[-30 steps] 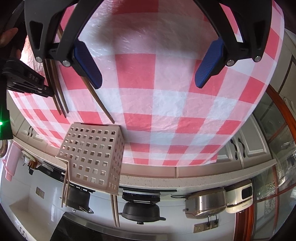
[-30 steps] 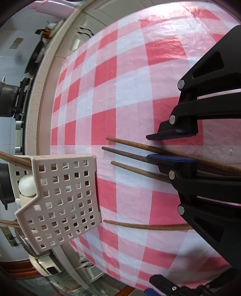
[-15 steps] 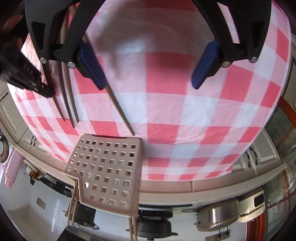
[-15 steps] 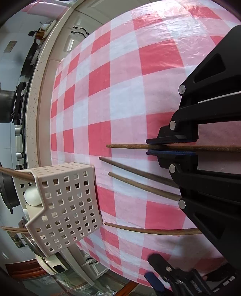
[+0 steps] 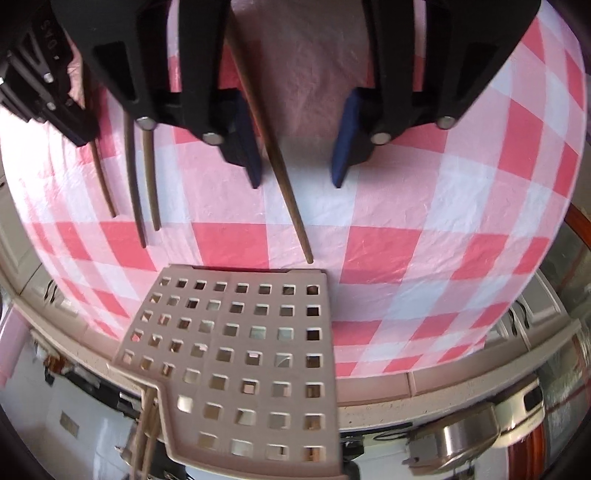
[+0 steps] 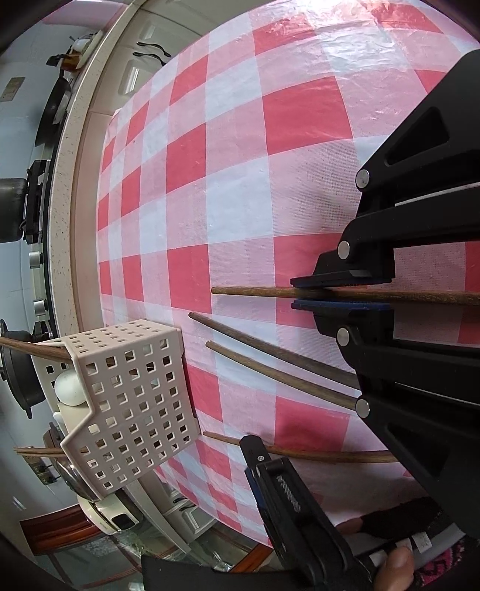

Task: Organize utensils
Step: 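Move both tools back over the loose chopsticks and close on one each, then lift the chopsticks upright and carry them over the caddy with both tools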

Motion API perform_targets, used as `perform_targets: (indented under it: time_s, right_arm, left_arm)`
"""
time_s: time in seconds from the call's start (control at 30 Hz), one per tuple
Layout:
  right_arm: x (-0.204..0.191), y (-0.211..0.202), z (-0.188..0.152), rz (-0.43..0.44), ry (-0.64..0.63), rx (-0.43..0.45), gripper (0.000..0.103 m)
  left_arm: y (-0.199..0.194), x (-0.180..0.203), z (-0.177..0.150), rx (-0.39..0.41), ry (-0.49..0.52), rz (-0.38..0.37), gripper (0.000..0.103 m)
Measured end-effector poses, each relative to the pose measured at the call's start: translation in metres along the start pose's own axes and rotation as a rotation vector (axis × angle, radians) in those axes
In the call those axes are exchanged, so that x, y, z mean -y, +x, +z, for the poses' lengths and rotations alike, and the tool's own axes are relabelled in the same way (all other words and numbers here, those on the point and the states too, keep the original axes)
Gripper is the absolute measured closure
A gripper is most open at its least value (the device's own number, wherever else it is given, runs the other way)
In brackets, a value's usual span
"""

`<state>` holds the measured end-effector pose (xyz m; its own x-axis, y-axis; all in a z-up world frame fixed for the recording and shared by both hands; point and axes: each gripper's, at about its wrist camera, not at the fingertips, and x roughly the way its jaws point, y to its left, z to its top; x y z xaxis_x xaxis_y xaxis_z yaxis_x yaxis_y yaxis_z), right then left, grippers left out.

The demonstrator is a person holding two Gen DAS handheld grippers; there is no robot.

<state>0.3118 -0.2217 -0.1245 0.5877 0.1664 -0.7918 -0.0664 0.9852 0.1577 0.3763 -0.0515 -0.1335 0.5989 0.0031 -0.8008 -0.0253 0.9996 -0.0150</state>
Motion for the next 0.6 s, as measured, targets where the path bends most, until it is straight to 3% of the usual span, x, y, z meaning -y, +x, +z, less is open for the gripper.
perform_targets:
  time_s: [0.13,0.5,0.6]
  right_arm:
    - [0.002,0.0,0.0,0.01,0.008,-0.001,0.097]
    - [-0.001,0.002,0.006,-0.008,-0.024,-0.027,0.097]
    - [-0.004,0.005,0.009,-0.03,-0.045,-0.037,0.096]
  left_arm:
    - [-0.003,0.005,-0.004,0.002,0.062,0.007,0.092]
    - [-0.011,-0.012,-0.016,0.002,0.183,-0.055,0.093]
    - [-0.011,-0.019,-0.016,-0.001,0.175,-0.054,0.089]
